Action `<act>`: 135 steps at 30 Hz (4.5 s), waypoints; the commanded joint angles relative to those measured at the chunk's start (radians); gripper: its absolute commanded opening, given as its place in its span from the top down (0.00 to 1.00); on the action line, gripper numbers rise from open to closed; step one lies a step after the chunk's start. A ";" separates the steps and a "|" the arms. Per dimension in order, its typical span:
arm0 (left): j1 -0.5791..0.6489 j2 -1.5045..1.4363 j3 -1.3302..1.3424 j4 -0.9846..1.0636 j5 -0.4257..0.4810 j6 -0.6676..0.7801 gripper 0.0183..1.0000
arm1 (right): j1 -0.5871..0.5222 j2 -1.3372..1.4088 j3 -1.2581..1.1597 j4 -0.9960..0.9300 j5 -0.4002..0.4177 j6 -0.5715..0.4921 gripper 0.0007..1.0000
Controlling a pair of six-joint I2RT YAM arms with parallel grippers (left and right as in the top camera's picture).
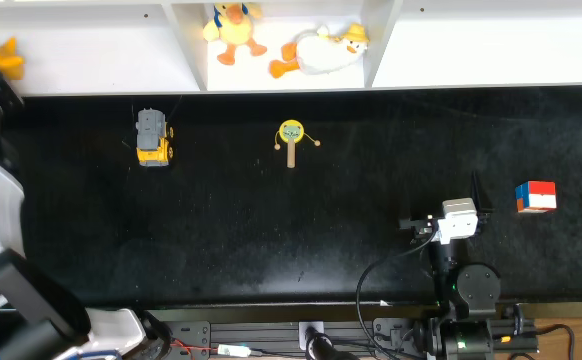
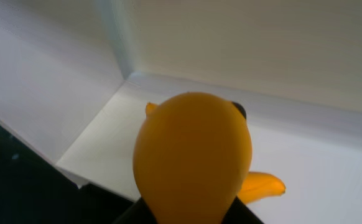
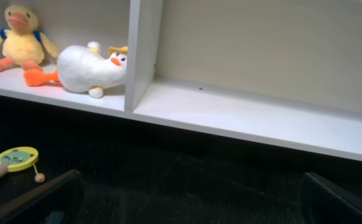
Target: Store Toys
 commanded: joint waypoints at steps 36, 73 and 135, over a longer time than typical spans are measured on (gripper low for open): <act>-0.008 0.227 0.148 0.137 0.003 -0.114 0.98 | -0.005 -0.003 -0.013 0.005 -0.006 -0.003 0.01; -0.056 0.227 0.327 -0.211 -0.160 -0.228 0.98 | -0.005 -0.003 -0.013 0.005 -0.006 -0.003 0.01; -0.066 0.262 0.375 -0.292 -0.167 -0.175 0.12 | -0.005 -0.003 -0.013 0.005 -0.006 -0.003 0.00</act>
